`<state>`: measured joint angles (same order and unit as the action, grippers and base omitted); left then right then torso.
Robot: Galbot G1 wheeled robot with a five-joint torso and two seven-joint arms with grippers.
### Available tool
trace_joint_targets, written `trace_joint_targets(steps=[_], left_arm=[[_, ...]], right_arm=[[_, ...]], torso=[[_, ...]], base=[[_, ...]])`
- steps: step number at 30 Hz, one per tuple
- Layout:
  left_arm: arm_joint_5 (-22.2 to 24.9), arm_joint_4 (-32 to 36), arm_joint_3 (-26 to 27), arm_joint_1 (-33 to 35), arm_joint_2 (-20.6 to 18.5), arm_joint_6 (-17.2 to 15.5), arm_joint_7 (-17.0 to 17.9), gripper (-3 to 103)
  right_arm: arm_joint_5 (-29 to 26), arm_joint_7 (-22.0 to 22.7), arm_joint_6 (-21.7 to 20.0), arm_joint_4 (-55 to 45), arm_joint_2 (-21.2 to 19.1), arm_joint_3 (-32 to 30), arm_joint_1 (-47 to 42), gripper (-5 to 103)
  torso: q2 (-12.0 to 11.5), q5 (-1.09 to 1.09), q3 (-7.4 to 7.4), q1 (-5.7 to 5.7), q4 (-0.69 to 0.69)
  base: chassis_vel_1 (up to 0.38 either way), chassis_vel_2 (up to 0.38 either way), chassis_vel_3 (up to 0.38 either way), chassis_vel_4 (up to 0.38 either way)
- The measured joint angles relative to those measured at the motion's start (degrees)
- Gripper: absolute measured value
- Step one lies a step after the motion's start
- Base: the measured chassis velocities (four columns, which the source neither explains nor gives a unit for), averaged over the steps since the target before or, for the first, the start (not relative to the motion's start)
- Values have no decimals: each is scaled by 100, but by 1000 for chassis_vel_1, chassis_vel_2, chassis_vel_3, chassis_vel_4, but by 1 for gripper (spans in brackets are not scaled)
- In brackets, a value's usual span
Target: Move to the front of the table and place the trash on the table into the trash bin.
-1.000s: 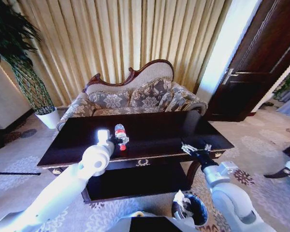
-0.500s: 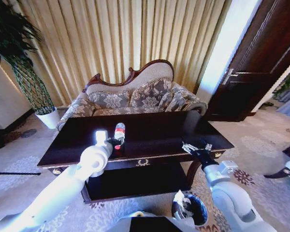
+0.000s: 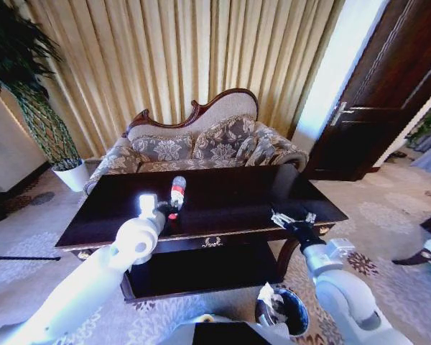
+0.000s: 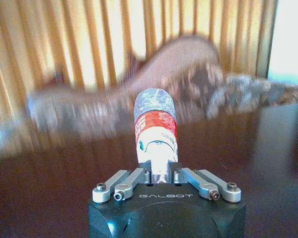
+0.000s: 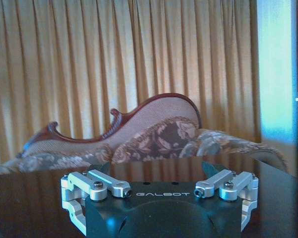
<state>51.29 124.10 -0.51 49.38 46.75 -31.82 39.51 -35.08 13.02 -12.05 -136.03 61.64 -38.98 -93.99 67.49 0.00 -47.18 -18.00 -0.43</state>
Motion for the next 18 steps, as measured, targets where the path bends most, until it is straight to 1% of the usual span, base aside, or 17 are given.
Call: trace_joint_targets(steps=[1, 2, 3, 4, 5, 6, 7, 8, 9, 10, 11, 12, 14, 16, 17, 18], left_arm=[[-1032, -198, 27, 133, -95, 438, -660, 16], [-1569, -307, 43, 187, -136, 723, -951, 16], [-1569, -307, 43, 187, -136, 723, -951, 16], [-2411, -487, 99, 256, -190, 1214, -1397, 16], [-3004, -620, 169, 291, -218, 1626, -1769, 16], [-3386, -708, 210, 295, -238, 1939, -2012, 16], [-3386, -708, 210, 295, -238, 1939, -2012, 16], [-3604, -763, 227, 292, -249, 2113, -2144, 16], [-3914, -841, 245, 271, -269, 2381, -2357, 16], [-4575, -986, 214, 83, -346, 3183, -3067, 16], [-4575, -986, 214, 83, -346, 3183, -3067, 16], [-4734, -1018, 123, -32, -381, 3378, -3221, 16], [-4941, -1051, -34, -221, -443, 3588, -3404, 16], [-5019, -1048, -364, -571, -602, 3654, -3531, 16], [-5019, -1048, -364, -571, -602, 3654, -3531, 16], [-5002, -1033, -591, -779, -690, 3655, -3545, 16]], right_arm=[[-314, 14, -12, -81, -95, 29, 54, 100], [-551, 22, -38, -120, -159, 52, 97, 100], [-551, 22, -38, -120, -159, 52, 97, 100], [-953, 30, -84, -174, -252, 95, 179, 100], [-1429, 32, -134, -224, -350, 150, 283, 100], [-1819, 32, -167, -260, -419, 200, 384, 100], [-1819, 32, -167, -260, -419, 200, 384, 100], [-2038, 33, -186, -274, -460, 234, 466, 100], [-2377, 29, -207, -289, -525, 290, 615, 100], [-3342, 17, -226, -277, -643, 461, 1291, 100], [-3342, 17, -226, -277, -643, 461, 1291, 100], [-3507, -7, -226, -245, -656, 510, 1491, 100], [-3590, -146, -221, -137, -654, 604, 1745, 100], [-3531, -342, -214, 66, -574, 852, 2055, 100], [-3531, -342, -214, 66, -574, 852, 2055, 100], [-3473, -426, -210, 163, -517, 964, 2163, 100]], torso=[[0, -1, 0, 0, 1], [0, -2, 0, 0, 1], [0, -2, 0, 0, 1], [0, -1, 0, 0, 1], [0, -1, 0, 0, 1], [0, -2, 0, 0, 1], [0, -2, 0, 0, 1], [0, 0, 0, 0, 0], [0, -1, 0, 0, 0], [0, 0, 0, 0, 1], [0, 0, 0, 0, 1], [0, -1, -1, -1, 1], [0, -1, 0, -1, 0], [0, 0, -1, 0, 0], [0, 0, -1, 0, 0], [0, 0, -1, 0, 0]], base=[[0, 0, 0, 0], [0, 0, 0, 0], [0, 0, 0, 0], [0, 0, 0, 0], [0, 0, 0, 0], [0, 0, 0, 0], [0, 0, 0, 0], [0, 0, 0, 0], [0, 0, 0, 0], [0, 0, 0, 0], [0, 0, 0, 0], [0, 0, 0, 0], [0, 0, 0, 0], [0, 0, 0, 0], [0, 0, 0, 0], [0, 0, 0, 0]])
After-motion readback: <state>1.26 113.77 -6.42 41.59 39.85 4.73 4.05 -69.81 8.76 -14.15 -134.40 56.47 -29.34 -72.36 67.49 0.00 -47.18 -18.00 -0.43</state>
